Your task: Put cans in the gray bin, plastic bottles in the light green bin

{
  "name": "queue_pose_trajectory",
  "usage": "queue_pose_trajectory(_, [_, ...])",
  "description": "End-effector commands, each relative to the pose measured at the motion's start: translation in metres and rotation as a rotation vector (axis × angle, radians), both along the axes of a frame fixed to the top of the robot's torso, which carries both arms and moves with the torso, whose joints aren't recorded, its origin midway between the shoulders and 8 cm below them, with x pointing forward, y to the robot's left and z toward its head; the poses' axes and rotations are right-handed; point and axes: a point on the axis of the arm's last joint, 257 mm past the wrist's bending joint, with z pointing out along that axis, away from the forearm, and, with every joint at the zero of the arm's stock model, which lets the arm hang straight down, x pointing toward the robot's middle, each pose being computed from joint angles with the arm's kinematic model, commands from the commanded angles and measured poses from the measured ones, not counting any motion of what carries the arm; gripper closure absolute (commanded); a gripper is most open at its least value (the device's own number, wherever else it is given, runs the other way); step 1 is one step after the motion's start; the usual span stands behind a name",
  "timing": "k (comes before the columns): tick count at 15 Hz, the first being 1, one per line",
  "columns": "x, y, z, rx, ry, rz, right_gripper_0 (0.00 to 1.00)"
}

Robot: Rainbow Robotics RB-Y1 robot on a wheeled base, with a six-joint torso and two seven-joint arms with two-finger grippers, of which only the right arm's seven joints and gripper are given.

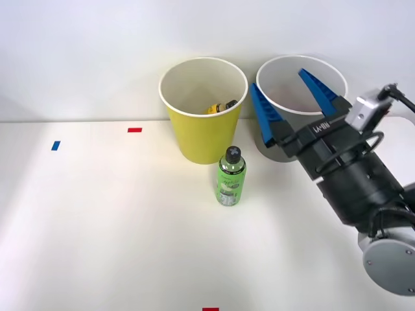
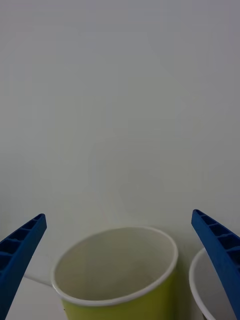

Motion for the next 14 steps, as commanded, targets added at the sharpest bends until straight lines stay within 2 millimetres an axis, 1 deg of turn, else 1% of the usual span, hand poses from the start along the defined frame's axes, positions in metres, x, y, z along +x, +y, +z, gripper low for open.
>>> queue_pose_trajectory(1, [-0.004, -0.040, -0.021, -0.005, 0.038, -0.097, 0.00])
queue_pose_trajectory(5, [-0.013, -0.083, -0.057, -0.066, 0.093, -0.214, 0.00])
queue_pose_trajectory(6, [-0.017, -0.094, -0.068, -0.074, 0.120, -0.237, 0.00])
queue_pose_trajectory(9, [-0.028, -0.118, -0.095, -0.098, 0.179, -0.294, 0.00])
queue_pose_trajectory(11, [-0.032, -0.126, -0.100, -0.134, 0.177, -0.325, 0.00])
queue_pose_trajectory(14, [-0.035, -0.126, -0.102, -0.141, 0.165, -0.356, 0.00])
